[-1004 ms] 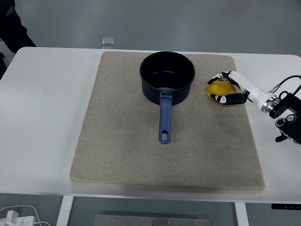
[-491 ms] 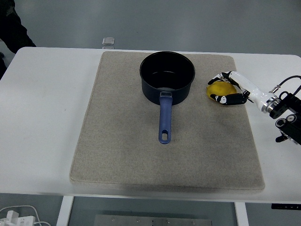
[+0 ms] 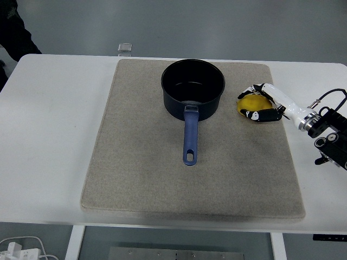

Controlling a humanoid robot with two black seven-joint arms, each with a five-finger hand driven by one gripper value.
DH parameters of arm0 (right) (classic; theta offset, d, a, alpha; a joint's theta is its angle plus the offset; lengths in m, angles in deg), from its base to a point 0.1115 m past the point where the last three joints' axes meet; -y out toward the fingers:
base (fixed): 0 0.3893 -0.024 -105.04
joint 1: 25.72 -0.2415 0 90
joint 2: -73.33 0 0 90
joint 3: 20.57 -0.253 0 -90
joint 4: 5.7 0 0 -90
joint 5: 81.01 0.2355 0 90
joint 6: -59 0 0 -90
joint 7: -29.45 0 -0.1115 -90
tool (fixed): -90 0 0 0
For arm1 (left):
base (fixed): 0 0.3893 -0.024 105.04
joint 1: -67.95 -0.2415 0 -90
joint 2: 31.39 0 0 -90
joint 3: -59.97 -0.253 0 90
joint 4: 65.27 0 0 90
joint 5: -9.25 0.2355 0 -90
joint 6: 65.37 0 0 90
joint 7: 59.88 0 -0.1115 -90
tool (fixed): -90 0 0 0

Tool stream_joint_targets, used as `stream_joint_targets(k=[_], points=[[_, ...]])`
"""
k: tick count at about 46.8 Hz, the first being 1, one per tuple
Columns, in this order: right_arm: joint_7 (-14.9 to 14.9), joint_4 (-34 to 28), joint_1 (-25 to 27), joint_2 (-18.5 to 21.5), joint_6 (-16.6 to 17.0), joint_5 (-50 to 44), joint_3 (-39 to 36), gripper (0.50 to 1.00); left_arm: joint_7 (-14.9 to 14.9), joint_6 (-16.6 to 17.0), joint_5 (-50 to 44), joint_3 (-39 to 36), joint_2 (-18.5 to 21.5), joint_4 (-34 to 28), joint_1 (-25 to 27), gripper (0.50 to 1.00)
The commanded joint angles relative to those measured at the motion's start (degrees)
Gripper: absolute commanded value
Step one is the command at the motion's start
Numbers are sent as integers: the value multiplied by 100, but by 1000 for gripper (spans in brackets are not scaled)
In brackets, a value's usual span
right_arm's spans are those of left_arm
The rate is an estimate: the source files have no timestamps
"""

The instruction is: Put the potato in the blue pot

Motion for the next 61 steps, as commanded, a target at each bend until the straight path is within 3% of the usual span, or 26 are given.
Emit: stream_joint_targets(k=[1, 22, 36, 50, 61], points=[[28, -37, 0, 5, 0, -1, 6, 500, 0, 0, 1, -9, 0, 0, 0, 999], [-16, -10, -229, -100, 61, 209, -117, 500, 0, 0, 1, -9, 0, -18, 0, 999], [-60, 33, -861, -162, 307, 553, -91, 500, 0, -9, 1, -9, 0, -18, 8, 999], [-420, 253, -1292, -12, 307, 553, -12, 500, 0, -9, 1, -9, 0, -9, 0, 999], [-631, 280, -1644, 383, 298, 553, 67, 500, 0, -9, 1, 0, 0, -18, 0, 999]])
